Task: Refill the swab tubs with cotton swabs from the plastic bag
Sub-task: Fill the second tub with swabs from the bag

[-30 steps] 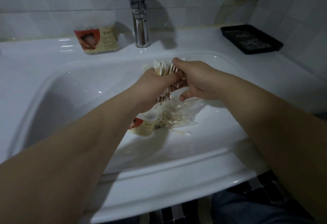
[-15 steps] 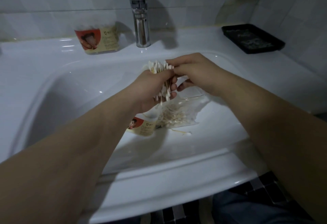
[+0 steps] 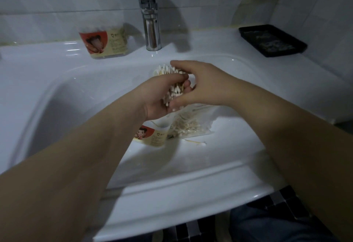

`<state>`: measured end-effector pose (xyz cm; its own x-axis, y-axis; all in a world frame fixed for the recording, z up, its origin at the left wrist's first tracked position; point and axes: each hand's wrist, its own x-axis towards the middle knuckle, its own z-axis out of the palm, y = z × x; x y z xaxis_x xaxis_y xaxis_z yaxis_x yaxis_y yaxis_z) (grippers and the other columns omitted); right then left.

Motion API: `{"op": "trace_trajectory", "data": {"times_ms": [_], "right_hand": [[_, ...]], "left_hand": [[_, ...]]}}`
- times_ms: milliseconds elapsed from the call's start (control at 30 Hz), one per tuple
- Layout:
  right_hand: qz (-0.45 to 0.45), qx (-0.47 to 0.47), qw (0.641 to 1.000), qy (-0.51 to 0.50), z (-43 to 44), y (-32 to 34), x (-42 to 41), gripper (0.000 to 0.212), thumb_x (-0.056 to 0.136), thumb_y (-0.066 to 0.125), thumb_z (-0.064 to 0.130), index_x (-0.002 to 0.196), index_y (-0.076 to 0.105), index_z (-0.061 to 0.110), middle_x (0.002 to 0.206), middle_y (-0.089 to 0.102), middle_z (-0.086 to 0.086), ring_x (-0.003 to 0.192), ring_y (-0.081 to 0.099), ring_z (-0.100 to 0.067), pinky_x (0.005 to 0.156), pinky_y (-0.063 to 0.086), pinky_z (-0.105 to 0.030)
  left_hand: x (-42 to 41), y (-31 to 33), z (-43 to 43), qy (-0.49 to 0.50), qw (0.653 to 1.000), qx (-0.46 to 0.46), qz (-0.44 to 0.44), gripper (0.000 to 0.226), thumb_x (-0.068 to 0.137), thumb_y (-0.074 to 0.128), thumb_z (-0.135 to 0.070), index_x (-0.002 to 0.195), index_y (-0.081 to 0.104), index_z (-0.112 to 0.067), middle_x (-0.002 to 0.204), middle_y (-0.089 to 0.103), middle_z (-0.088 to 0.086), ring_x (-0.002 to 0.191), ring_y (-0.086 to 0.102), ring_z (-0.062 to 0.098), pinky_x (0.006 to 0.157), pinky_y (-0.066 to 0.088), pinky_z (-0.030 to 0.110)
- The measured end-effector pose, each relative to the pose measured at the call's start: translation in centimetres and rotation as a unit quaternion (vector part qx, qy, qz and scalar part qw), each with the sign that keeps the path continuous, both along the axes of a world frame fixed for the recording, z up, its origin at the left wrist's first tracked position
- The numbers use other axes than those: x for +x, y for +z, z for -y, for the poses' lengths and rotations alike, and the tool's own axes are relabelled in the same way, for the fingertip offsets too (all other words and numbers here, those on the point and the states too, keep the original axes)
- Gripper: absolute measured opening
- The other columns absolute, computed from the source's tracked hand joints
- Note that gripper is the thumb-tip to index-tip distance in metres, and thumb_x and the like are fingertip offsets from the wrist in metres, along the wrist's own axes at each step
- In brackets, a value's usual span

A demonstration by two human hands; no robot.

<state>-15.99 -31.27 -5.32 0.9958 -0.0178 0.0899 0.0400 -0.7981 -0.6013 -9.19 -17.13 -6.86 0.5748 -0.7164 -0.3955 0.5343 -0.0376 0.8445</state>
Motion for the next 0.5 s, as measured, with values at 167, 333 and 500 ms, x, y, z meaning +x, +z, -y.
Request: {"op": "trace_trajectory", "data": {"times_ms": [167, 333, 500], "right_hand": [[0.005, -0.057, 0.998, 0.017, -0.43, -0.3, 0.47, 0.114, 0.059, 0.095, 0.048, 0.156, 0.039, 0.026, 0.128, 0.057, 0.013, 0.107, 0.06, -0.001, 0.08, 0.042, 0.001], [-0.001, -0.051, 0.998, 0.027, -0.7, -0.28, 0.39, 0.127, 0.057, 0.094, 0.053, 0.161, 0.026, 0.027, 0.136, 0.048, 0.009, 0.112, 0.058, -0.005, 0.091, 0.045, -0.01], [0.001, -0.099, 0.994, 0.036, -1.02, -0.52, 0.55, 0.131, 0.059, 0.095, 0.051, 0.163, 0.017, 0.028, 0.139, 0.047, 0.005, 0.106, 0.055, -0.005, 0.093, 0.046, -0.017]], "left_hand": [[0.23, -0.13, -0.17, -0.001, 1.0, 0.007, -0.005, 0.02, 0.103, 0.049, -0.02, 0.094, 0.066, -0.015, 0.089, 0.067, -0.002, 0.075, 0.069, 0.007, 0.061, 0.05, 0.018], [0.04, 0.33, -0.3, 0.003, 1.0, 0.0, -0.021, 0.022, 0.104, 0.048, -0.021, 0.096, 0.066, -0.012, 0.087, 0.068, 0.0, 0.075, 0.069, 0.01, 0.058, 0.057, 0.022], [-0.13, 0.33, -0.29, -0.013, 1.0, -0.001, -0.017, 0.023, 0.104, 0.047, -0.026, 0.099, 0.065, -0.012, 0.092, 0.068, 0.002, 0.079, 0.069, 0.013, 0.062, 0.057, 0.023]]}}
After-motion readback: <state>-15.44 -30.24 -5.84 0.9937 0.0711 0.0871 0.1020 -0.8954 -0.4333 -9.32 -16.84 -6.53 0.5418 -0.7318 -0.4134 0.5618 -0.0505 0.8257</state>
